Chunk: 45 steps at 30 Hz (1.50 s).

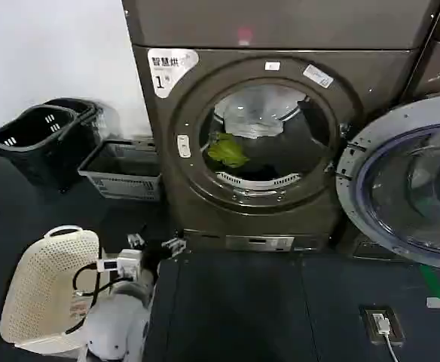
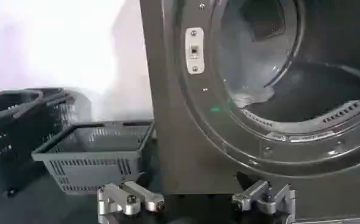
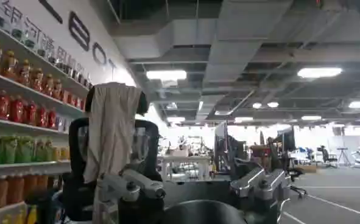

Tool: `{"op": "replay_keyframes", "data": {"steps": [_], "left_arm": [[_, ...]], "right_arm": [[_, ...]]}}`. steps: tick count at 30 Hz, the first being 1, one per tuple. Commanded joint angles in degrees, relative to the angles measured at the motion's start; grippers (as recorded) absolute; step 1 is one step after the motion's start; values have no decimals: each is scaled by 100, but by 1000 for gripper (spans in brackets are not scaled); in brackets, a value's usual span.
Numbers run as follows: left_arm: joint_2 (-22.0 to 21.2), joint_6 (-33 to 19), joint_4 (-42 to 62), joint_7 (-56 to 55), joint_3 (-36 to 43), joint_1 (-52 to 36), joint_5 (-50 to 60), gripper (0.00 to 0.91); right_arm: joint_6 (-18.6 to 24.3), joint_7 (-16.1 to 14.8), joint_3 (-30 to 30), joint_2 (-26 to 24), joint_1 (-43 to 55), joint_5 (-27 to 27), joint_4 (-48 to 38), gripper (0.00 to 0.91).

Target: Grasp the clothes from the dryer.

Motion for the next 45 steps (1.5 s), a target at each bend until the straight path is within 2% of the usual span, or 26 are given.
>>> {"op": "replay_keyframes", "data": {"steps": [1, 2, 4, 6, 18, 45], "left_arm": [[0, 281, 1, 5, 2, 0, 6, 907], [-2, 281, 3, 9, 2, 4, 15, 907], [3, 281, 1, 9, 7, 8, 13, 907], [1, 281, 1, 17, 4, 3, 15, 907], [-8, 281, 9, 29, 19, 20, 14, 907], [68, 281, -7, 22, -18, -38, 6, 907]], "right_arm": [[-28, 102, 4, 3, 4, 59, 21, 907], [342, 254, -93, -2, 1, 174, -49, 907], [723, 202, -211, 19, -3, -3, -155, 907], [659, 100, -237, 77, -11, -38, -102, 907], [606, 231, -226, 76, 29, 129, -123, 907], [581, 255, -274, 41, 73, 147, -103, 907]]}}
